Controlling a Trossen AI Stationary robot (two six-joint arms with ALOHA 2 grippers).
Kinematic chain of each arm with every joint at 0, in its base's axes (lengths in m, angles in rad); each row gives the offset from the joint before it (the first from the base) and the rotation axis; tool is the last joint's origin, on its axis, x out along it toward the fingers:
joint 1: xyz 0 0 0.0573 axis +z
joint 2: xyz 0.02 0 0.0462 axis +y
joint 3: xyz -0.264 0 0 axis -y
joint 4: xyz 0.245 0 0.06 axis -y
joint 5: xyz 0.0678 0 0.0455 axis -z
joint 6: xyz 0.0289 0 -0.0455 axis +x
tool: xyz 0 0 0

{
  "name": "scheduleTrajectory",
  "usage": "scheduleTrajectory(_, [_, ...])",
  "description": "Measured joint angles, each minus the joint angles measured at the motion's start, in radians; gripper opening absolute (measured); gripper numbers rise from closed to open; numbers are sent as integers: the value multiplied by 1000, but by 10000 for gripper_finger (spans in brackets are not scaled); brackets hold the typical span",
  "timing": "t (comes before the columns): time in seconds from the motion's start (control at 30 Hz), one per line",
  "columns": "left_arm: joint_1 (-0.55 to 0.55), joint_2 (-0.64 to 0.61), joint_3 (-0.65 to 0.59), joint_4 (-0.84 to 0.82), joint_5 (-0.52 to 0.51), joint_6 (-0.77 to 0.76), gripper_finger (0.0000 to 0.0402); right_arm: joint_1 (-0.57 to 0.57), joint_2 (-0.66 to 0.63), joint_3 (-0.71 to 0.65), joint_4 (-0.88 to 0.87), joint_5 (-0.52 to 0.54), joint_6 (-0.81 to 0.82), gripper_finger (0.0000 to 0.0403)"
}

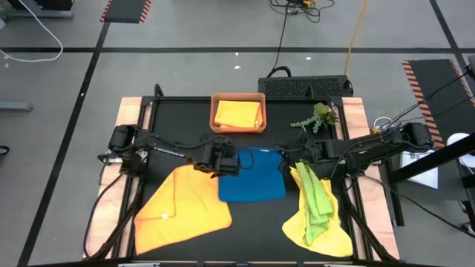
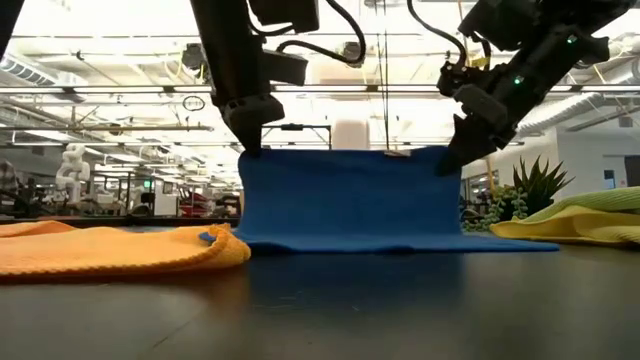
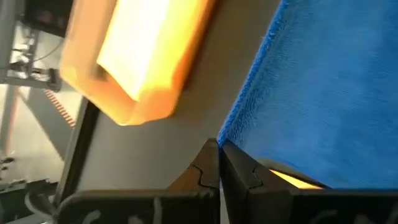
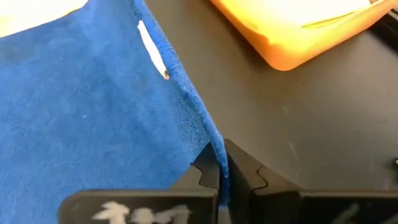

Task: Fold microfiber towels
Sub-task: Fold the blue towel

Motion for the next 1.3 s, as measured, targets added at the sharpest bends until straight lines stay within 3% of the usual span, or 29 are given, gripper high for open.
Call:
scheduleTrajectory(0.3, [-152,0,-3,11,52,-62,1,131,1,0,-11,-61,97,0])
scheduleTrajectory(0.57, [-285,-1,-51,221,52,-48,1,302,8,0,-4,-50,181,0])
scheduleTrajectory(1.0, [-350,-1,-162,331,62,-72,2,409,112,-1,30,-27,215,0])
scheduleTrajectory(1.3, [-351,-1,-171,427,265,21,37,408,195,-1,70,-163,215,20])
